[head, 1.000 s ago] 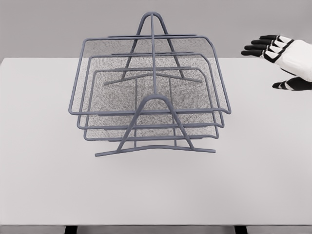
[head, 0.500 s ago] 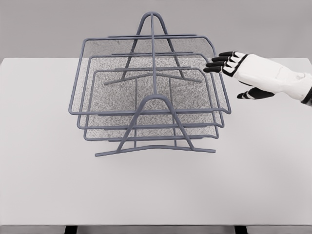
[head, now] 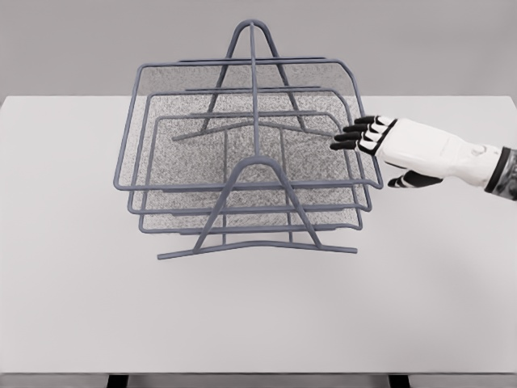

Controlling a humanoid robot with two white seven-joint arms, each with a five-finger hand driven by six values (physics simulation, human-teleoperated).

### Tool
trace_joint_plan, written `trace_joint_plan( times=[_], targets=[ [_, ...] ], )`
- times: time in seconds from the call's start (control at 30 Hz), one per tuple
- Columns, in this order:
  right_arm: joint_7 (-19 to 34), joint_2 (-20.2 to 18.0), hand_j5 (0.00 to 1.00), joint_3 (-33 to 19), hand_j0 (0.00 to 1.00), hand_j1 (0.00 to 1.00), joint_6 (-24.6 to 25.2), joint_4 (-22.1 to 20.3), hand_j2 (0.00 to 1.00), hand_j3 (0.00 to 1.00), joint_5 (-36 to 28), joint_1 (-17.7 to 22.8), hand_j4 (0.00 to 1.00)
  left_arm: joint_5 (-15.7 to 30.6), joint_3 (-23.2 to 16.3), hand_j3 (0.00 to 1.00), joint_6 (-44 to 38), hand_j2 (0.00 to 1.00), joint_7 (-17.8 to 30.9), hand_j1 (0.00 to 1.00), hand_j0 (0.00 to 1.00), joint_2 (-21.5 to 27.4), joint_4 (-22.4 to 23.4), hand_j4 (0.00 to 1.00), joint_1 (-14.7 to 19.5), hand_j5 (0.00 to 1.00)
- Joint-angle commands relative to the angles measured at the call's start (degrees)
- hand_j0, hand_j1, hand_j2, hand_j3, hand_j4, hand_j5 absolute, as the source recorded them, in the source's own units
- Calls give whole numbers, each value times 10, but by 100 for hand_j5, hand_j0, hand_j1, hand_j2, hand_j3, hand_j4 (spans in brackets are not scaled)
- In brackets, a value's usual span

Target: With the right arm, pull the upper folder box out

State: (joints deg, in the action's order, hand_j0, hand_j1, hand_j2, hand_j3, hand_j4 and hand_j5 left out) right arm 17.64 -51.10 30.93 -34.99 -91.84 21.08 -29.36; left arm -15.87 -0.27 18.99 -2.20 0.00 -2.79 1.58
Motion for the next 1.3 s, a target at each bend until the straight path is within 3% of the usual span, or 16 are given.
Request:
trace_joint_plan(
  times=[0.0, 1.0, 1.27],
  targets=[
    [0, -1, 100, 1, 100, 100, 0, 0, 100, 100, 5, 0, 100, 0, 1, 100, 0, 100, 0, 100, 100, 0, 0, 100, -1, 100],
    [-2, -83, 100, -4, 100, 100, 0, 3, 100, 100, -2, 6, 100, 0, 0, 100, 0, 100, 0, 100, 100, 0, 0, 100, -1, 100],
    [-2, -88, 100, -5, 100, 100, 0, 19, 100, 100, -2, 9, 100, 0, 0, 100, 0, 100, 0, 100, 100, 0, 0, 100, -1, 100]
  ],
)
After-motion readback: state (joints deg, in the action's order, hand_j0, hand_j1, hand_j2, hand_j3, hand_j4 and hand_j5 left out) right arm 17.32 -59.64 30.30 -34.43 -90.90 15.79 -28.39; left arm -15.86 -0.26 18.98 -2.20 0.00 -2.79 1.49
